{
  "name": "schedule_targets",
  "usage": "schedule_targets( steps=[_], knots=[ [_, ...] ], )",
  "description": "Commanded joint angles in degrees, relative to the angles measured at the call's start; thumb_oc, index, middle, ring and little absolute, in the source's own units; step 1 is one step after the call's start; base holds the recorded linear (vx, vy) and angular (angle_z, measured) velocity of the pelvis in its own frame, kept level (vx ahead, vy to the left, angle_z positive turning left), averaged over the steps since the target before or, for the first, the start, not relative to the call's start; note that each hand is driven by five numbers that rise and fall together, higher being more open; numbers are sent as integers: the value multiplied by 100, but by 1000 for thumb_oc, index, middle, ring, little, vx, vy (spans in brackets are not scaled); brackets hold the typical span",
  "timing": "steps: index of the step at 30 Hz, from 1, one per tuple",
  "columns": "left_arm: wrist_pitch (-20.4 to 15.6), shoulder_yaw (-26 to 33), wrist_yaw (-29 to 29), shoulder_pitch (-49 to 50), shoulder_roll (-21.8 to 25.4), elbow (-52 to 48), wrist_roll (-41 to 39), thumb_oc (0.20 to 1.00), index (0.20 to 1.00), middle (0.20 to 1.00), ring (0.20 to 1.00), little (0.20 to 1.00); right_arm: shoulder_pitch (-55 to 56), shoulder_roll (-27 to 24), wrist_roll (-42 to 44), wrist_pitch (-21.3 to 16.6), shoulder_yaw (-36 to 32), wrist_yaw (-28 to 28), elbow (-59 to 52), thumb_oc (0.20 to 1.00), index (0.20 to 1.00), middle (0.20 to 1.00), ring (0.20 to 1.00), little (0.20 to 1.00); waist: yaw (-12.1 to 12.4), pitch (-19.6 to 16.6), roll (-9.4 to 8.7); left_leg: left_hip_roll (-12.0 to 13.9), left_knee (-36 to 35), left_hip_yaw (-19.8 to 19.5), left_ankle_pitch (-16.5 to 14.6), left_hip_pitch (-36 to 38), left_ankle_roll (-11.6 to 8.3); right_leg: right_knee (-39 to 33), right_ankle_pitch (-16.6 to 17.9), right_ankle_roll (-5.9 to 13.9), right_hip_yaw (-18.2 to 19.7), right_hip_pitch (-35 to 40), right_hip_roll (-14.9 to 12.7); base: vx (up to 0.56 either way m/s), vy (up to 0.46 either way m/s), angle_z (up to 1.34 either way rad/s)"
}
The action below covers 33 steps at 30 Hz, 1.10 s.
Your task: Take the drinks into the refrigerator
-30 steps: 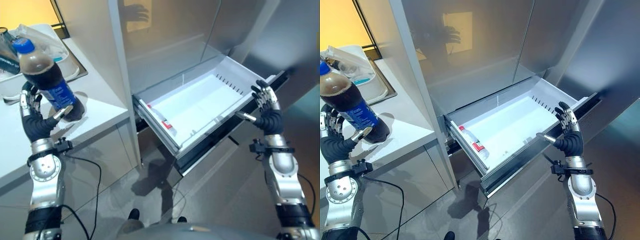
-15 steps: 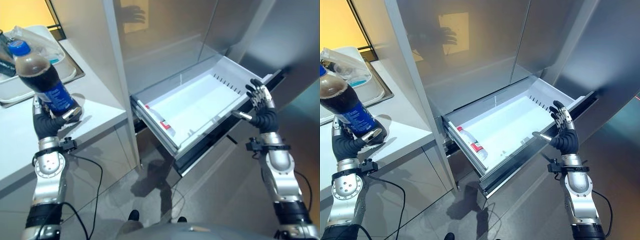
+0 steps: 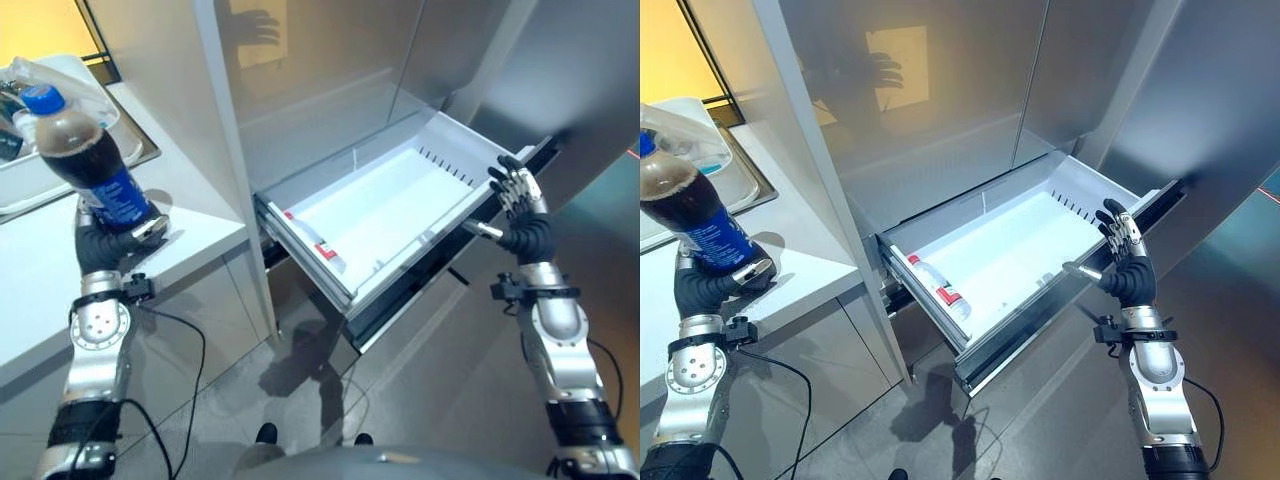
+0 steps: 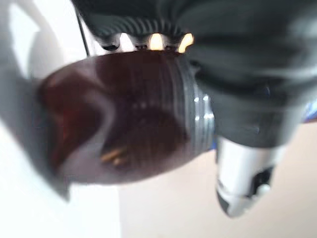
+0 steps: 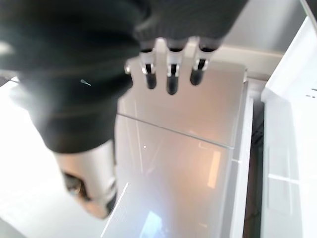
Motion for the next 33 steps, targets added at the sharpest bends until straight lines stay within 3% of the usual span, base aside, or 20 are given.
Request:
schedule_targets(
  steps=[1,33],
  knots=[
    [-211,-93,17,-741,428,340,115,200,200,200,200,200,-251,-305,258,-157,74,31,-348,1000,1000,1000,1000,1000,-166,-156,20,-281,-72,-255,-251,54,438,860,-706,-4,-148,-55,29,0,0,0],
    [-234,-252,-295,-956,215,284,-358,200,200,200,200,200,-123,-269,241,-71,104,155,-307,1000,1000,1000,1000,1000,-262,-249,100,-348,-72,-157,-264,151,472,734,-595,10,-15,67,-24,-2,4,-2]
  ],
)
